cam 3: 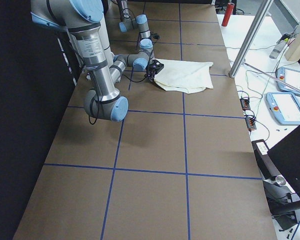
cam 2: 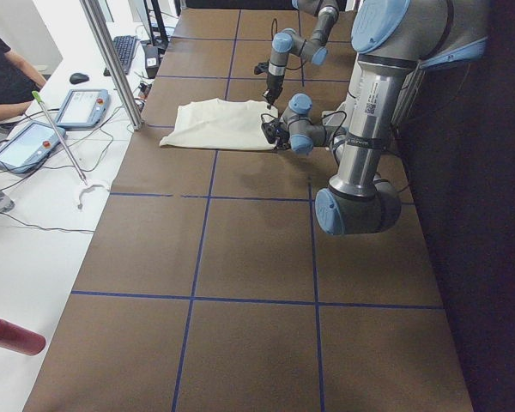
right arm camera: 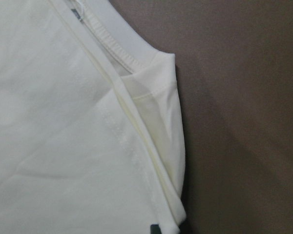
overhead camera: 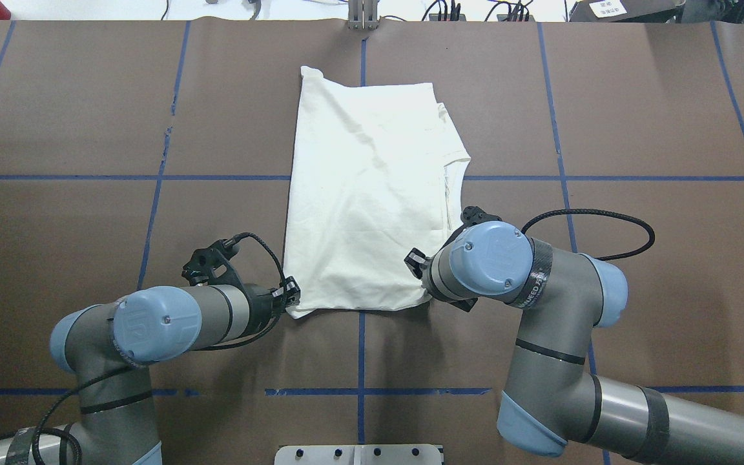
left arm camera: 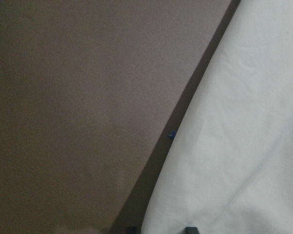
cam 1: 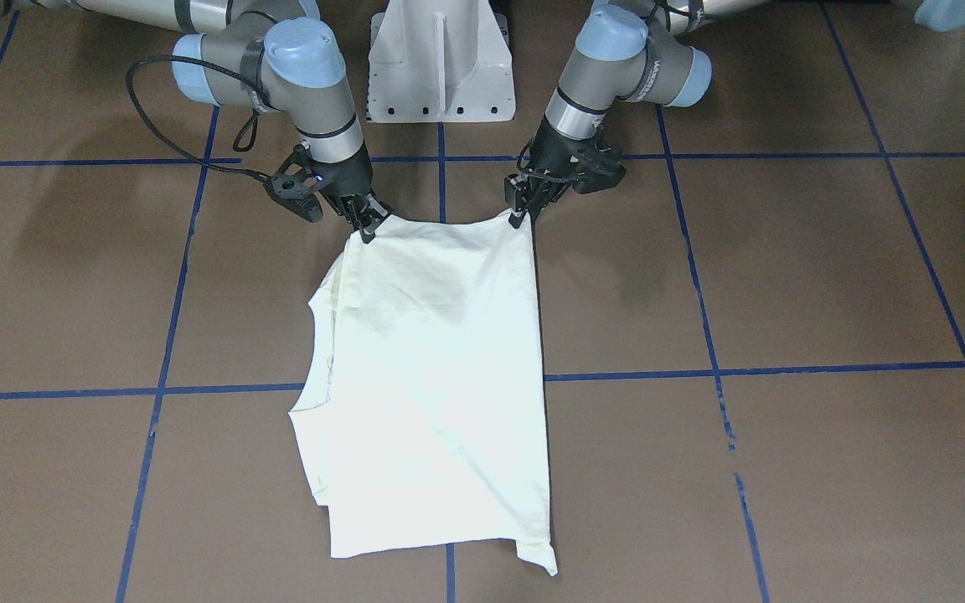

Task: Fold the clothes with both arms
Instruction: 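Release the far corner and move the left gripper to the shirt's near corner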

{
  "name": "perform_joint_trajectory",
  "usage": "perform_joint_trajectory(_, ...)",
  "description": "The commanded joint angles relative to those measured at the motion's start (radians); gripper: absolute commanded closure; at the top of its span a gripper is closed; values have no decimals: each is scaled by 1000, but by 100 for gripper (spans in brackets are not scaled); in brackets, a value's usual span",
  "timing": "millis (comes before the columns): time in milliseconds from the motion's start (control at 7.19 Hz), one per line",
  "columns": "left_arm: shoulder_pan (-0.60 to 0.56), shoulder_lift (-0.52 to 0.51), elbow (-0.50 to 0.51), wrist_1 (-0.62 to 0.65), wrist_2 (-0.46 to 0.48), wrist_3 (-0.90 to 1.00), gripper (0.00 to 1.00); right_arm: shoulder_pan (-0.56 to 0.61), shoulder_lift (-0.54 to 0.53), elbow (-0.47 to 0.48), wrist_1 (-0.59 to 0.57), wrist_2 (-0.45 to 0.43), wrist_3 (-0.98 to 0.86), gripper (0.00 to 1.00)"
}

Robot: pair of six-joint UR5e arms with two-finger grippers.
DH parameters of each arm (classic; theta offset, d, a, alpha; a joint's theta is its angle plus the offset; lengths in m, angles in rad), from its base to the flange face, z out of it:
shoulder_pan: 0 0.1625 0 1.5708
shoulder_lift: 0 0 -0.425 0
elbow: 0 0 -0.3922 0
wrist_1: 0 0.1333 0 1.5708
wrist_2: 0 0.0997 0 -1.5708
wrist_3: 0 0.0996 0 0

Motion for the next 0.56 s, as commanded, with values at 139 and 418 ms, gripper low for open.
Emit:
perform_joint_trajectory(139,-7,9,-35,0,-1,3,100,-1,3,6,2,0,0,100)
perform_joint_trajectory(418,-1,95,-177,2,-5,2,100,-29,-6,66,2,-1,0,100)
